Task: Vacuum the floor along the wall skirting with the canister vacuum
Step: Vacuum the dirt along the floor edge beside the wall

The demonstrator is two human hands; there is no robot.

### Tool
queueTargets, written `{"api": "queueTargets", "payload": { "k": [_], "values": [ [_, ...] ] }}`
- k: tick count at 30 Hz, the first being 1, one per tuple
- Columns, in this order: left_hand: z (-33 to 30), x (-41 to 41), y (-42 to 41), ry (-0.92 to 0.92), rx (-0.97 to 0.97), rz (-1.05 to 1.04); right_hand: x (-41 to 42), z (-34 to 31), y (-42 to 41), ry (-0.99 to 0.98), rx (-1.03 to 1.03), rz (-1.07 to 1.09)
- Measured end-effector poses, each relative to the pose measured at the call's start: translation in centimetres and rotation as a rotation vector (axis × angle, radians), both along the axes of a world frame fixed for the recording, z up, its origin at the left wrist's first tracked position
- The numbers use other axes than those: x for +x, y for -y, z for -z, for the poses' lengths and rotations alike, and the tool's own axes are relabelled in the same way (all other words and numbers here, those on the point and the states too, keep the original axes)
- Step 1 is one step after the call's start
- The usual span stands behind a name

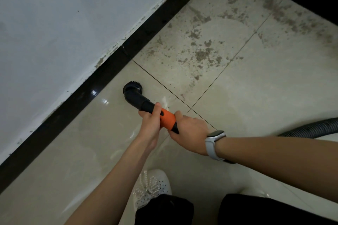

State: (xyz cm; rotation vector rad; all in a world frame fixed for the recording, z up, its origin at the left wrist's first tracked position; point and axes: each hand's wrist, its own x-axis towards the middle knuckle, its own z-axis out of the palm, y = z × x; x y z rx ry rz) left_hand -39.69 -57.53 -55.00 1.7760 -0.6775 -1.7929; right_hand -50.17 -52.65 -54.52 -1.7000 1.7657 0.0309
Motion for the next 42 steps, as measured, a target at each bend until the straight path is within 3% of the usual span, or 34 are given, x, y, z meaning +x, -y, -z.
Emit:
{"api": "queueTargets", "payload": {
  "k": [5,13,21,25,30,37,42],
  "values": [
    [0.3,0.3,-1.1,-0.027,-0.017,0.038,-0.7,0.0,-0.6,0.006,0.035,-0.013],
    [2.3,1.1,-2.6,0.102,0.094,0.081,-2.3,-0.2,-3.7,0.11,0.153,0.021],
    [1.0,-4.3,-4.8,0.052,0.196,0.091,-6.9,-1.0,-6.6,0.077,0.198,0.096],
    [0.2,-7.4,-7.6,0.005,0.262,0.203,-10.0,-1.4,-10.0,0.039,0.255,0.158],
    [0.2,-8.3,-6.9,0.067,0.181,0.297,-10.2,-1.2,-9.7,0.036,0.229,0.206],
    [1.8,-5.3,-1.0,0.123,0.102,0.128,-6.5,-0.6,-3.7,0.119,0.13,0.206],
    [1.3,-6.0,-3.7,0.063,0.143,0.065,-7.4,-0.6,-6.0,0.098,0.171,0.191]
  ]
}}
